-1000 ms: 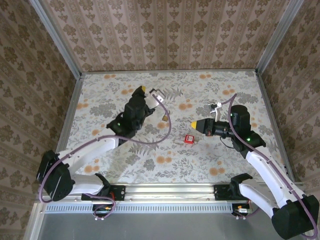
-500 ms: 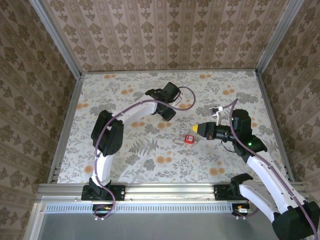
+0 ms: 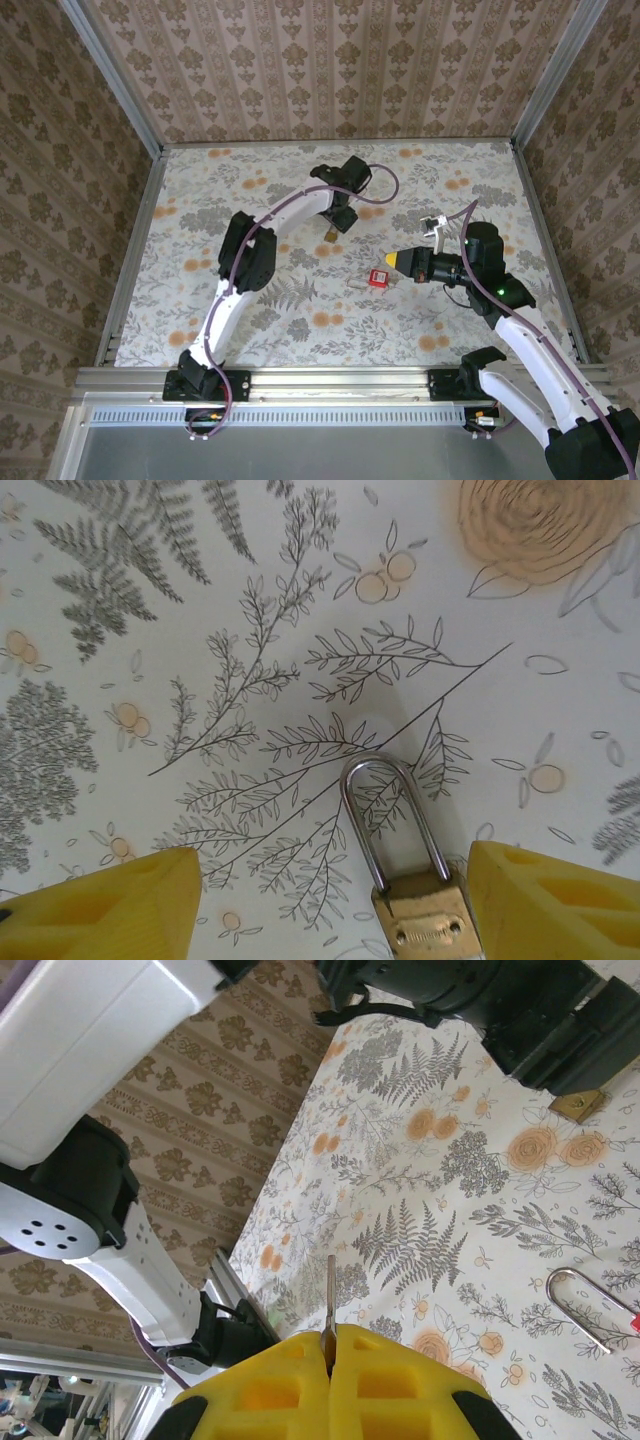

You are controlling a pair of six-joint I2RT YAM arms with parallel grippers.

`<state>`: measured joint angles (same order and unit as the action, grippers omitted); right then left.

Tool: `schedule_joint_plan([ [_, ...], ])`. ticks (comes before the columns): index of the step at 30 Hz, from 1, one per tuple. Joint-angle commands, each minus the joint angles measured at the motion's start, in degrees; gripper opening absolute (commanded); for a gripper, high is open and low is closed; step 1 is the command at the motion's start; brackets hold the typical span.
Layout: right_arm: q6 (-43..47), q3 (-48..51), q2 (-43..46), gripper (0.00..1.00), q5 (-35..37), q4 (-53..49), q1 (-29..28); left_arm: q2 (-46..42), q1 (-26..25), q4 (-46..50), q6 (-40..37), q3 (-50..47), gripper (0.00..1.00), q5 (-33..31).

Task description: Unlock with the key

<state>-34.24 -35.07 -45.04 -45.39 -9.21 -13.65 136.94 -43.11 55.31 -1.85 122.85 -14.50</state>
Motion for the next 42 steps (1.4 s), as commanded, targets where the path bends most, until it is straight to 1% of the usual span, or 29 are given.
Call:
schedule_joint_plan([
  [1, -0.1, 0.44, 1.06, 0.01, -0.48, 1.43, 0.33, 2.13, 0.45, 3.64, 1.63, 1.42, 0.71, -2.5],
  [5, -1.57, 1.15, 1.75, 0.01, -0.62, 2.02, 0.4, 2.9, 1.1, 3.86, 2.49, 1.38, 0.7, -3.83],
  [7, -2.97, 2.11, 2.79, 0.01, -0.88, 3.2, 0.37, 2.31, 1.62, 3.14, 3.11, -0.37, 0.7, -4.43],
  [11, -3.03, 2.26, 3.24, 0.01, -0.84, 2.86, 0.29, 0.66, 2.25, 1.38, 4.09, -4.16, 0.69, -6.08],
  [15, -3.73, 2.64, 2.46, 0.01, -1.32, 4.26, 0.36, -3.32, 3.16, -2.37, 4.7, -10.19, 0.68, -7.65],
  [20, -3.88, 2.62, 1.36, 0.01, -1.74, 5.51, 0.25, -7.65, 4.96, -4.85, 6.3, -17.96, 0.66, -8.72],
  [24, -4.28, 2.71, 0.86, 0.01, -1.94, 6.68, 0.29, -13.02, 5.32, -7.39, 7.06, -25.74, 0.65, -8.59],
  [28, -3.75, 2.16, 0.34, 0.01, -1.83, 6.45, 0.16, -16.62, 5.23, -9.39, 8.33, -31.54, 0.64, -6.85],
  [33, -3.23, 1.58, -0.15, 0.01, -1.65, 6.14, 0.13, -18.84, 5.32, -10.13, 8.12, -33.57, 0.65, -6.81],
  [37, -3.16, 1.58, -0.18, 0.01, -1.46, 6.09, 0.13, -18.81, 5.41, -9.09, 7.98, -31.65, 0.65, -6.99],
  [42, -2.62, 1.5, 0.03, 0.01, -1.22, 5.38, 0.18, -19.79, 4.28, -8.72, 11.3, -28.91, 0.67, -5.71],
])
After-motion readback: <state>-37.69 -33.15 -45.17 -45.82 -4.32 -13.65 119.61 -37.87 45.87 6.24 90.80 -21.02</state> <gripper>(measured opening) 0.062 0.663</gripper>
